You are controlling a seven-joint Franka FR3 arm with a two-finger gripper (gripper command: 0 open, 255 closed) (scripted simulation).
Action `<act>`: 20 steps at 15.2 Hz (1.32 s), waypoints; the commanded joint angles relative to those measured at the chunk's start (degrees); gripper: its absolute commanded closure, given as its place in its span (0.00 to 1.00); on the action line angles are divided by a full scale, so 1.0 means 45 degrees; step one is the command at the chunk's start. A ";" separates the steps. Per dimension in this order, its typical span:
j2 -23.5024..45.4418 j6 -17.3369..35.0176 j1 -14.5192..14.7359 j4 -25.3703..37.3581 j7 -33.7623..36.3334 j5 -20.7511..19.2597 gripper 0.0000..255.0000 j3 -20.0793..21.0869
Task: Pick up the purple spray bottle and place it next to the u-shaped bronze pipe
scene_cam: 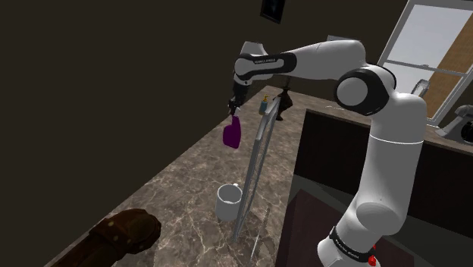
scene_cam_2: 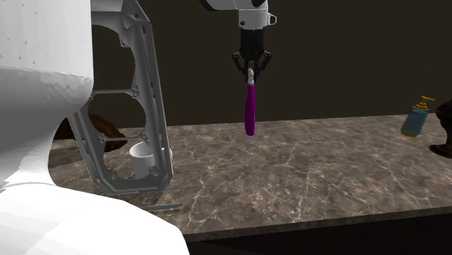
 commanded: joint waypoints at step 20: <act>0.0309 -0.3800 -0.0124 0.4104 0.0093 0.0003 1.00 -0.0039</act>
